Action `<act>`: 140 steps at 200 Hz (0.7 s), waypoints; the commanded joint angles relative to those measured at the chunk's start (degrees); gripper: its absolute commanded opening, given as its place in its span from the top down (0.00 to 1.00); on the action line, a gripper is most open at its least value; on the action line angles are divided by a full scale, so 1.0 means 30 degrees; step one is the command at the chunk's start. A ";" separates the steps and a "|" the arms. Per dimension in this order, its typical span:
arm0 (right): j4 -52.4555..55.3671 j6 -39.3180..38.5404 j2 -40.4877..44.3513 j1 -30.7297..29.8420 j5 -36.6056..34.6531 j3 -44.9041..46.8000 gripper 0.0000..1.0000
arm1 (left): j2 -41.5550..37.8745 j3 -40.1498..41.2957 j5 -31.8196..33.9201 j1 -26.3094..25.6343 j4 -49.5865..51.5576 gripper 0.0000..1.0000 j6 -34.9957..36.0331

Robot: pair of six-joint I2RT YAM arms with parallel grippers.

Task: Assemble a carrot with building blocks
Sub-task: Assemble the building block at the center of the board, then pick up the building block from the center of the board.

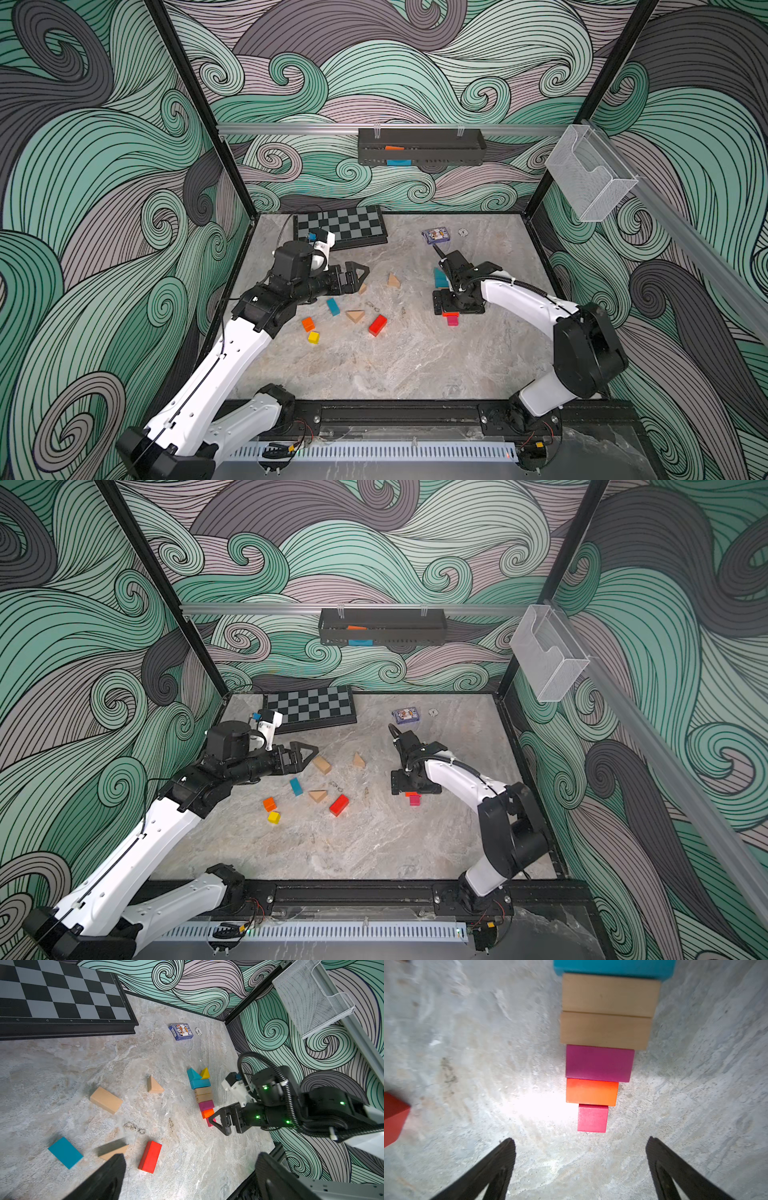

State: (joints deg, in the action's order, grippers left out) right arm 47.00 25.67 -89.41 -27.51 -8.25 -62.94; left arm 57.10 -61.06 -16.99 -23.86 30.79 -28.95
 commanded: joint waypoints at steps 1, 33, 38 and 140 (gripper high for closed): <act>0.0927 -0.0652 0.0762 0.0083 0.0232 -0.0537 0.01 | 0.0158 -0.0712 0.0413 0.0240 -0.0356 0.02 0.0195; 0.0934 -0.1101 0.0960 0.0451 0.0861 -0.1174 0.01 | 0.0187 -0.0741 0.0682 0.0305 -0.0440 0.01 -0.0156; 0.0943 -0.1117 0.0940 0.0489 0.0875 -0.1247 0.01 | 0.0196 -0.0723 0.0721 0.0306 -0.0421 0.01 -0.0219; 0.0863 -0.1709 0.0442 0.1310 0.1834 -0.1953 0.01 | 0.0000 -0.0492 0.2166 0.0364 -0.0079 0.01 -0.0556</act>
State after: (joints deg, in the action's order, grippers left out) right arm 49.01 21.37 -87.33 -24.38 -4.34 -66.83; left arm 57.89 -61.06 -12.97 -23.27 30.81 -30.89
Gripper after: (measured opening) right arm 0.986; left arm 0.986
